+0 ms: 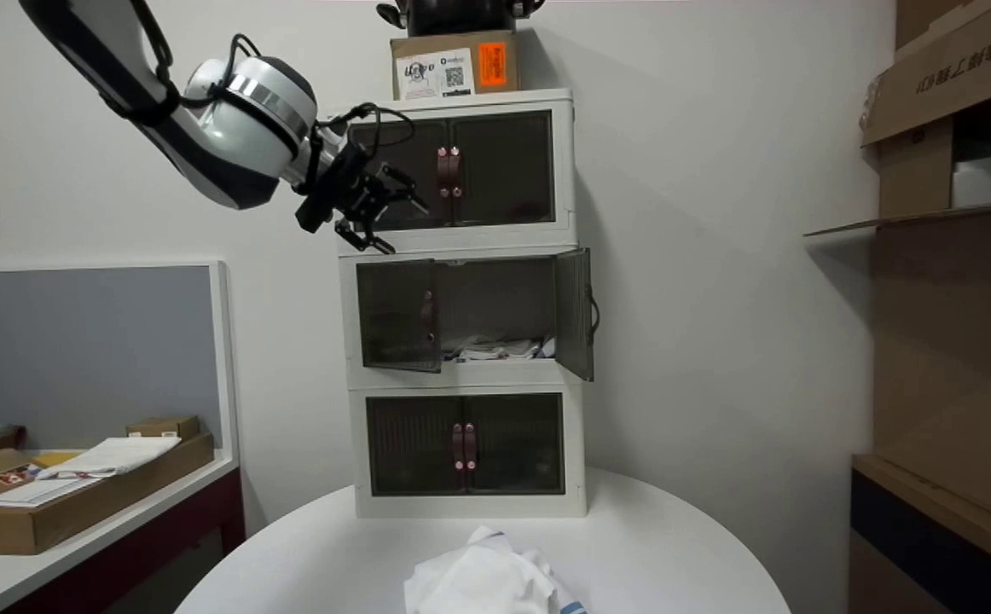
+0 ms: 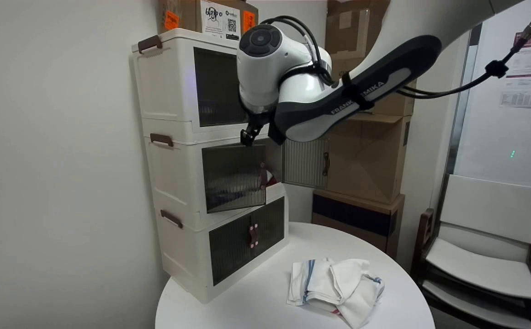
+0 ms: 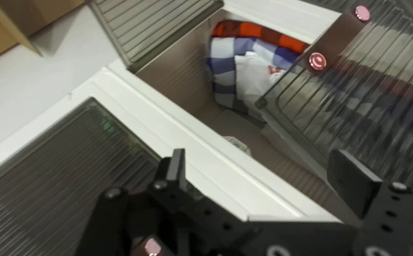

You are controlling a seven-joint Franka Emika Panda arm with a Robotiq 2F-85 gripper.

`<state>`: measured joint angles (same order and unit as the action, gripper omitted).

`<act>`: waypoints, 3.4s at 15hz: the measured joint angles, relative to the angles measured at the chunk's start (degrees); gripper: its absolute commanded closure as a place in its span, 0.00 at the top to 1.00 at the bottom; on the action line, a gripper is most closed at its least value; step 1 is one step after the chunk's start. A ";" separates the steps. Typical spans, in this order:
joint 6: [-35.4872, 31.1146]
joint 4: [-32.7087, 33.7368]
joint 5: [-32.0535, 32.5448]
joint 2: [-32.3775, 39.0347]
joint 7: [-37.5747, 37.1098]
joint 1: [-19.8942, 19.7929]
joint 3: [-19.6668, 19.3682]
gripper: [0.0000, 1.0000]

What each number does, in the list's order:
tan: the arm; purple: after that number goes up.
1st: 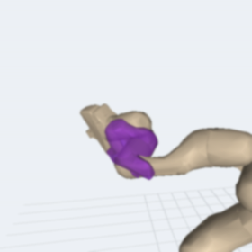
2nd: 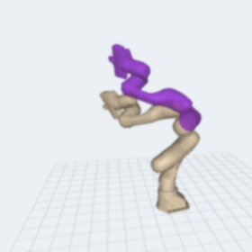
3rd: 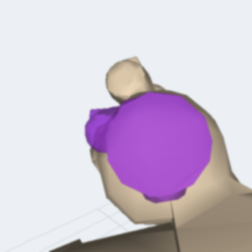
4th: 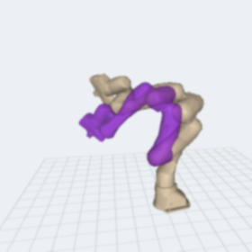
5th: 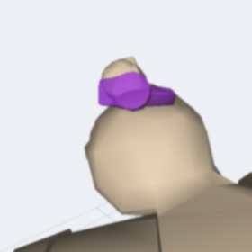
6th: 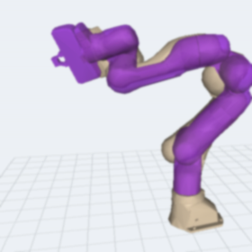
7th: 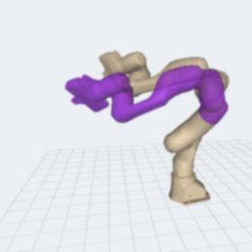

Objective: Close the left side door of the middle cabinet

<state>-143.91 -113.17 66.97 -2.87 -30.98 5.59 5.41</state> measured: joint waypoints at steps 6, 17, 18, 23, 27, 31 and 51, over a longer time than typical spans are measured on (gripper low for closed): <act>-1.40 -1.72 1.45 -0.93 -12.11 -0.23 0.00 1.00; -18.69 -8.96 -38.67 4.30 9.08 -1.61 -4.55 1.00; -18.82 -8.58 -40.93 5.09 10.89 -1.89 -4.60 1.00; -18.82 -3.51 -46.03 9.26 14.78 -2.78 -4.55 1.00; -18.81 1.41 -53.69 12.81 21.17 -2.73 -3.62 1.00; -18.74 5.90 -58.97 16.07 25.61 -2.58 -2.29 1.00; -7.09 -2.79 -60.59 5.30 32.67 -4.61 -2.70 1.00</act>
<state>-151.00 -115.96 6.39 2.42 1.69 0.98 2.71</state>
